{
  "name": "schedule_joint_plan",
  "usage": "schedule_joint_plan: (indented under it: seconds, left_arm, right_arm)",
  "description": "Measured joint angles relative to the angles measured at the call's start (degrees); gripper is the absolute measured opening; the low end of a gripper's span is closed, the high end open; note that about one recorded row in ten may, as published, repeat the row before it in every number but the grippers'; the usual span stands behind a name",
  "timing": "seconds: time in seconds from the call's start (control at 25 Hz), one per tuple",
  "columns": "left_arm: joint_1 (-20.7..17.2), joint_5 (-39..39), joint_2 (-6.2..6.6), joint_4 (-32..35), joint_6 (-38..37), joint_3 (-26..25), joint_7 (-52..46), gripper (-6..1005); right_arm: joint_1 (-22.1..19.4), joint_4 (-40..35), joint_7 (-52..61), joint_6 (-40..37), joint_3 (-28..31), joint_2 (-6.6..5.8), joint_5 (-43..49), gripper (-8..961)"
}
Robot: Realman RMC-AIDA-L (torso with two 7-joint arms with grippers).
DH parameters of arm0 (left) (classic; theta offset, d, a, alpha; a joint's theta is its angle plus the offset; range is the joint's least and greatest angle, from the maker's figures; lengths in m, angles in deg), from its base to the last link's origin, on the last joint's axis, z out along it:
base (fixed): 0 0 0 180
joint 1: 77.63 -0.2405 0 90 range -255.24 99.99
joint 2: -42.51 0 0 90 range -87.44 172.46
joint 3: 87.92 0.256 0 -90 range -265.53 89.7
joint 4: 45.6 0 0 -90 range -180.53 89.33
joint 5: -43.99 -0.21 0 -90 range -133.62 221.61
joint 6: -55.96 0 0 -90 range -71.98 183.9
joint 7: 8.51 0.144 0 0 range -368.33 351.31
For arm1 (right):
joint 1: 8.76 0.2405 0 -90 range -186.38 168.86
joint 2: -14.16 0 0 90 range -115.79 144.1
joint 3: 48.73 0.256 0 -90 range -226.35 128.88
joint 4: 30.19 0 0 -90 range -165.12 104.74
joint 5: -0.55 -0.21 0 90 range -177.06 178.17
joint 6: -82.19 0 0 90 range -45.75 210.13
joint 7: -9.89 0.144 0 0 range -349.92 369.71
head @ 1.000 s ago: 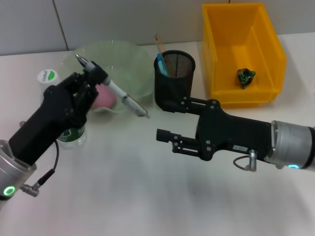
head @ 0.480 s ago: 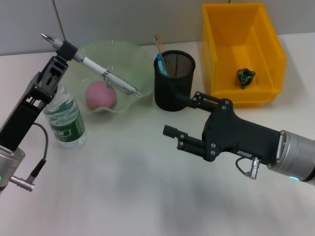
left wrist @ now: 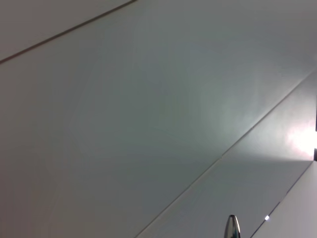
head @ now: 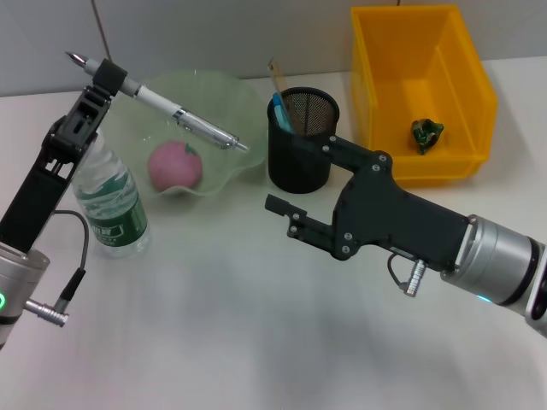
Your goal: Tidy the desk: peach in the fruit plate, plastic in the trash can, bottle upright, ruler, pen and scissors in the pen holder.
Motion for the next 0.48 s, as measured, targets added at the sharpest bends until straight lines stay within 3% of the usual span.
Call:
schedule_joint_plan:
  seconds: [0.48]
  left_arm:
    - [0.29,0.13,0.01,-2.08,1.98,-0.88,-3.01,165]
  right_arm:
    - [3.65,2.68,-6.80,0.58,1.11,0.00,-0.10,629]
